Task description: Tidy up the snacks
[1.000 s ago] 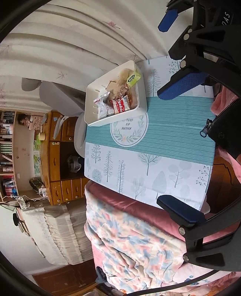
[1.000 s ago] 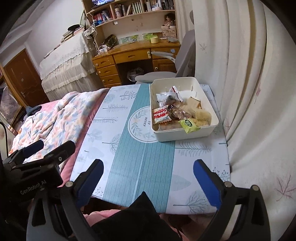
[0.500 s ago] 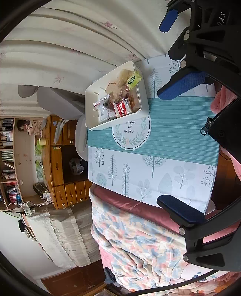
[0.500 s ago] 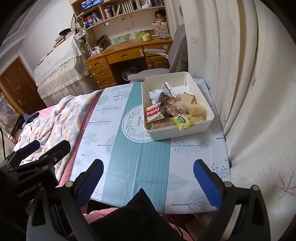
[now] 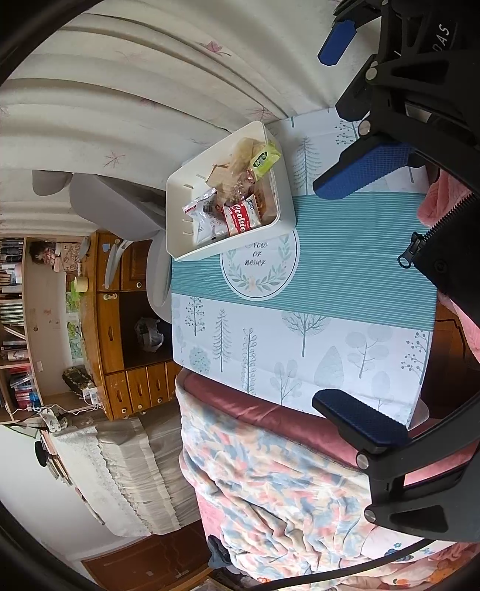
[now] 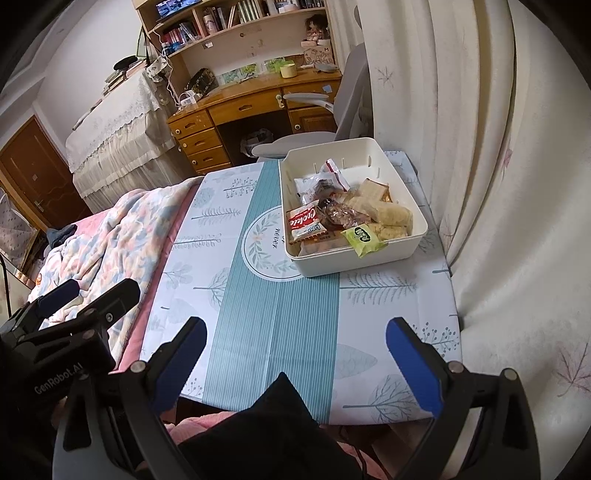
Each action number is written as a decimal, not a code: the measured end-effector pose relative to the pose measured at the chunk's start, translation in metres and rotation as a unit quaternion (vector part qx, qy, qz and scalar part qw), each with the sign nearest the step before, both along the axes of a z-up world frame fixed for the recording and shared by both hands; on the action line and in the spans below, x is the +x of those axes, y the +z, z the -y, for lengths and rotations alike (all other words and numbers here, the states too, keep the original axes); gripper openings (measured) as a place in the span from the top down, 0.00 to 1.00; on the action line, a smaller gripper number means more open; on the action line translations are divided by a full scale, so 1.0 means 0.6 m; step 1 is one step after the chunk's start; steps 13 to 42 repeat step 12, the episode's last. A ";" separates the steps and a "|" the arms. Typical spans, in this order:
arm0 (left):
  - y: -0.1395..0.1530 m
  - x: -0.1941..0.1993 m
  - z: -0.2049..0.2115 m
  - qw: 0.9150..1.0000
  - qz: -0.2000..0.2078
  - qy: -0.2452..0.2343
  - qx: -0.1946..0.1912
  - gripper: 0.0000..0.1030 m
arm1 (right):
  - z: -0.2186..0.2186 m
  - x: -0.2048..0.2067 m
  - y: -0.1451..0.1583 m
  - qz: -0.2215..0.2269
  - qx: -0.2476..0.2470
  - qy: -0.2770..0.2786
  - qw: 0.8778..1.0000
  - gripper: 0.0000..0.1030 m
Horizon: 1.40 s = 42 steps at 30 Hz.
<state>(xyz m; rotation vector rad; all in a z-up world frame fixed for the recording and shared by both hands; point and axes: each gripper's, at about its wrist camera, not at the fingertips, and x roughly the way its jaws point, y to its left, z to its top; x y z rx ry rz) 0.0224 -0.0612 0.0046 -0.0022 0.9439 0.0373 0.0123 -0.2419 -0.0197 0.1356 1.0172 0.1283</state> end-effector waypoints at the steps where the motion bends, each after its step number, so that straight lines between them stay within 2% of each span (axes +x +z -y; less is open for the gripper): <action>1: -0.001 0.000 0.000 1.000 -0.001 -0.001 0.000 0.01 | 0.000 -0.001 0.000 -0.001 0.000 -0.001 1.000 0.04; 42: -0.008 -0.001 -0.002 1.000 -0.001 -0.006 -0.003 0.01 | -0.004 -0.006 -0.008 -0.009 0.003 -0.007 1.000 0.04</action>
